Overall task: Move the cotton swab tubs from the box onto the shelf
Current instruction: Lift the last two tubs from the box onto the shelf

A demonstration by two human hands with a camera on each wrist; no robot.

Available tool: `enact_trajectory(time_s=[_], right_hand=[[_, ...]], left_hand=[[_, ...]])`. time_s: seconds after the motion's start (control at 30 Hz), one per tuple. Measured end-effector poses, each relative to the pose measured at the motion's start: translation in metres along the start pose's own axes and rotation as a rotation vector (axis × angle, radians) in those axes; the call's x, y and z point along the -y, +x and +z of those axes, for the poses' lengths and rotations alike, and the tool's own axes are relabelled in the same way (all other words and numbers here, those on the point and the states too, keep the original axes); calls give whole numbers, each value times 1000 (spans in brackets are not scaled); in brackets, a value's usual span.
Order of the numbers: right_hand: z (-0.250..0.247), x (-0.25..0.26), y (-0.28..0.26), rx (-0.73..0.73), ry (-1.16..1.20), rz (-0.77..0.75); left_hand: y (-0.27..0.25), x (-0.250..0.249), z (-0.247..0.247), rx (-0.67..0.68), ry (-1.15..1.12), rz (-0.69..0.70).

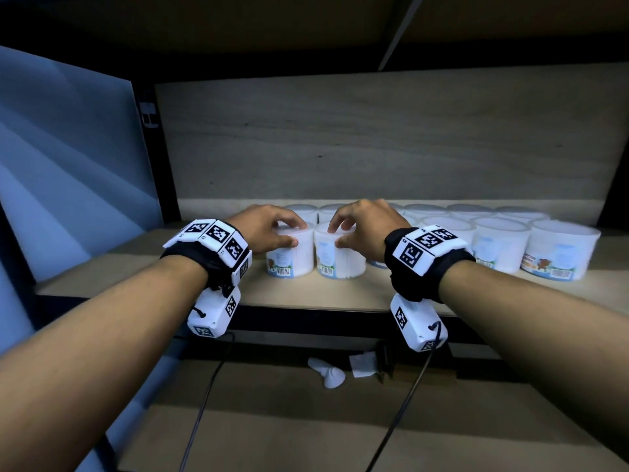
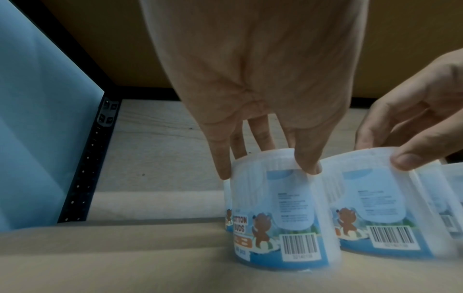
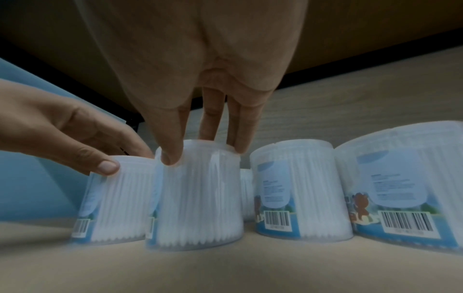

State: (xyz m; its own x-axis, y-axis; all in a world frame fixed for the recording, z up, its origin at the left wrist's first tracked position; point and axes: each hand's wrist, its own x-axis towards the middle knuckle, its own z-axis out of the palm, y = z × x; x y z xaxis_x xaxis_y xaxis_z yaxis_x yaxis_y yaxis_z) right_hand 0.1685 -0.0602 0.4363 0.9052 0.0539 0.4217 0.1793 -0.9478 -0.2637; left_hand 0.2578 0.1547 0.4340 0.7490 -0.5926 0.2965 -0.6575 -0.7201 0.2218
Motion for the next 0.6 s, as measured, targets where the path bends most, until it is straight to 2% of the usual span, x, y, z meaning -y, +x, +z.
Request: enact_trajectory(time_s=[0.37, 0.6], right_hand=[[7, -7, 26, 6, -43, -7], [11, -13, 35, 21, -53, -24]], left_hand=[[22, 10, -1, 38, 56, 12], [24, 10, 1, 7, 63, 46]])
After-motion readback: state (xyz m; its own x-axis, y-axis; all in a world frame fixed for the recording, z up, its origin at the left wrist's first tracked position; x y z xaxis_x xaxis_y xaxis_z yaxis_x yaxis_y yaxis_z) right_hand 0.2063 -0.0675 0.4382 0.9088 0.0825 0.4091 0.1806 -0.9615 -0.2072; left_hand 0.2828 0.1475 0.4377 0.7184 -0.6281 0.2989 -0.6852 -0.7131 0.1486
